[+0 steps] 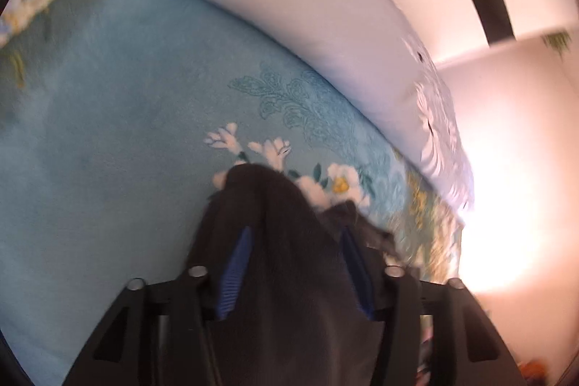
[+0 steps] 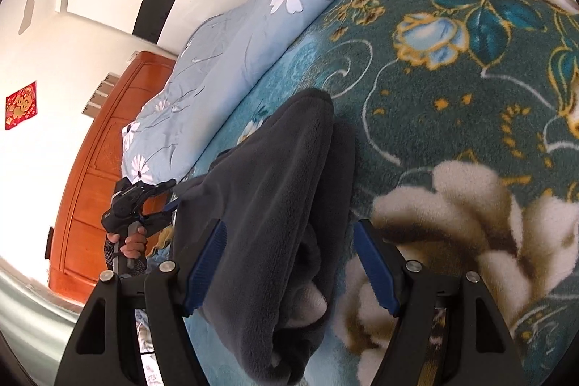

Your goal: Fold clothes

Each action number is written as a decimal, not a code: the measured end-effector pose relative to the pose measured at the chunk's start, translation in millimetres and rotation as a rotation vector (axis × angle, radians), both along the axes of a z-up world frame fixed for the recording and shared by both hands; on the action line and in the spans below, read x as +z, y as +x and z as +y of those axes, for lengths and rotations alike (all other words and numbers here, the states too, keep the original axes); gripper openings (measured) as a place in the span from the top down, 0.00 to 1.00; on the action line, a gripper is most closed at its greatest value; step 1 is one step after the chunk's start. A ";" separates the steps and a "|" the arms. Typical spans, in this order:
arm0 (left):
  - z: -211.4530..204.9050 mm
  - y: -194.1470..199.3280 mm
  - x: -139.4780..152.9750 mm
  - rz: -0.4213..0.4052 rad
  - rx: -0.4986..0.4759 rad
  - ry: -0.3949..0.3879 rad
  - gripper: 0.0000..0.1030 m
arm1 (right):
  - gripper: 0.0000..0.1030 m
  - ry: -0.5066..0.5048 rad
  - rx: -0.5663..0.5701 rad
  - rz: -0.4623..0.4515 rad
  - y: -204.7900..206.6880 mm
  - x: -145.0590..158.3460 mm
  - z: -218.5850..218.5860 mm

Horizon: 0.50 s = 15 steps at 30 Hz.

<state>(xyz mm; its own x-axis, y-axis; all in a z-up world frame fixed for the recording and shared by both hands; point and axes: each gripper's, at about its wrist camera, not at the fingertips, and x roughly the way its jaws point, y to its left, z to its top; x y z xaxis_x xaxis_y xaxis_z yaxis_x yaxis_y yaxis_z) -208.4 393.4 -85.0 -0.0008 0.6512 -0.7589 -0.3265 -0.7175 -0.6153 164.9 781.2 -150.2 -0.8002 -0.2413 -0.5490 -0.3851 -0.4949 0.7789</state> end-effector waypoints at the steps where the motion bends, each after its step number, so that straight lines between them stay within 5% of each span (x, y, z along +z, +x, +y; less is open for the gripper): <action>1: -13.0 9.8 2.4 0.064 -0.011 -0.047 0.31 | 0.28 -0.007 0.012 0.003 2.3 -0.9 -3.1; 4: -53.4 37.2 -1.3 0.222 -0.045 -0.181 0.30 | 0.28 -0.025 0.047 0.010 11.4 -8.0 -18.8; 7: -76.1 51.0 -29.8 0.148 -0.103 -0.147 0.29 | 0.28 -0.015 0.082 -0.010 12.9 -13.6 -31.9; 12: -95.1 49.8 -48.7 0.043 0.036 0.002 0.25 | 0.28 -0.024 0.045 -0.016 6.6 -14.3 -40.2; 14: -94.6 55.8 -47.0 0.027 0.035 0.041 0.30 | 0.36 -0.027 0.021 -0.028 4.4 -12.6 -42.8; 15: -93.8 59.8 -46.0 0.024 0.036 0.042 0.49 | 0.49 -0.032 0.010 -0.026 5.2 -11.0 -44.3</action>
